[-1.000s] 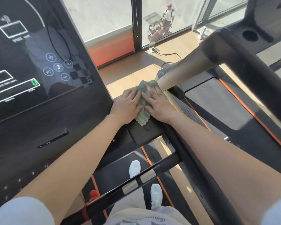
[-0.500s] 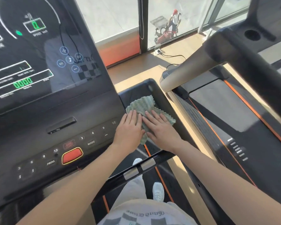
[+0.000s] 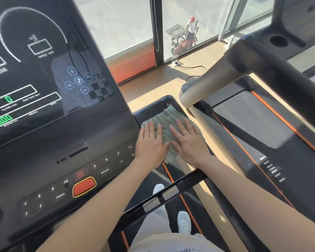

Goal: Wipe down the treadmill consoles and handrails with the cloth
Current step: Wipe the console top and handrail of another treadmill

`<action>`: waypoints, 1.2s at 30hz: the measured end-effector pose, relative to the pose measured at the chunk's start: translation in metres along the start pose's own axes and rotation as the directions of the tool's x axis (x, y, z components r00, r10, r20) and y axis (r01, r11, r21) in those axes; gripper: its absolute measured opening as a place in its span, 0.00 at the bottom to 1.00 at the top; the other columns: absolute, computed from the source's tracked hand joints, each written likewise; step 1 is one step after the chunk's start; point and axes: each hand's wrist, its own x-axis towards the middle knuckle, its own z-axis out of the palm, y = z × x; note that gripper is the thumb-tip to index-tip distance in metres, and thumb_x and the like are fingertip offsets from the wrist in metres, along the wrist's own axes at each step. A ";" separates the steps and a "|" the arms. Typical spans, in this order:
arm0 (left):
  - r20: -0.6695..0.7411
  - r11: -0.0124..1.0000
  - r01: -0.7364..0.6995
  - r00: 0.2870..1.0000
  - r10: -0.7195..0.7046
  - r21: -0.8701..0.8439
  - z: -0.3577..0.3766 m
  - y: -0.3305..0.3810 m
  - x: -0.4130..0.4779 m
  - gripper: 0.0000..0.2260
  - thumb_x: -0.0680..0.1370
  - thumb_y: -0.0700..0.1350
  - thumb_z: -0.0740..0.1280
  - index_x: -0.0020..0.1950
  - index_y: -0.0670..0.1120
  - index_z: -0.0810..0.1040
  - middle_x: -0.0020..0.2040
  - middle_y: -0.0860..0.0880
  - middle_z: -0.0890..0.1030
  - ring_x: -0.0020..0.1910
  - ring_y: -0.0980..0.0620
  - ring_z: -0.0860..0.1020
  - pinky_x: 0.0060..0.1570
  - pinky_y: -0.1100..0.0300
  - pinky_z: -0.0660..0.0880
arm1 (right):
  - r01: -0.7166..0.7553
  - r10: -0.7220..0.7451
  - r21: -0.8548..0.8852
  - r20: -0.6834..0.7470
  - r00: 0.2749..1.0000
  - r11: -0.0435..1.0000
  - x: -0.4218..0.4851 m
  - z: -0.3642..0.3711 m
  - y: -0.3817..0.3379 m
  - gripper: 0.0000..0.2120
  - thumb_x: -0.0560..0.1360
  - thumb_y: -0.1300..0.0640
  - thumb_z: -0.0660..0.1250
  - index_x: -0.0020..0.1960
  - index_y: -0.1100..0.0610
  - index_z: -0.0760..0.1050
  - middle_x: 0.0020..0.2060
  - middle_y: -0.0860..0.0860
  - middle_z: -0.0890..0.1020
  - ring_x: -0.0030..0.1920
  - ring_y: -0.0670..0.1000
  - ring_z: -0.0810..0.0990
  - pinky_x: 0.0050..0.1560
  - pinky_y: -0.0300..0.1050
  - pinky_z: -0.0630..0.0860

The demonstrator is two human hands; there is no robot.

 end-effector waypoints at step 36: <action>0.084 0.982 -0.187 0.978 0.189 -0.028 -0.014 -0.034 0.037 0.34 0.83 0.64 0.41 0.82 0.46 0.36 0.81 0.35 0.36 0.81 0.36 0.37 0.80 0.43 0.40 | 0.053 -0.058 0.048 0.110 0.992 0.997 0.031 -0.024 0.011 0.34 0.82 0.36 0.49 0.82 0.48 0.45 0.81 0.49 0.40 0.80 0.54 0.35 0.80 0.55 0.41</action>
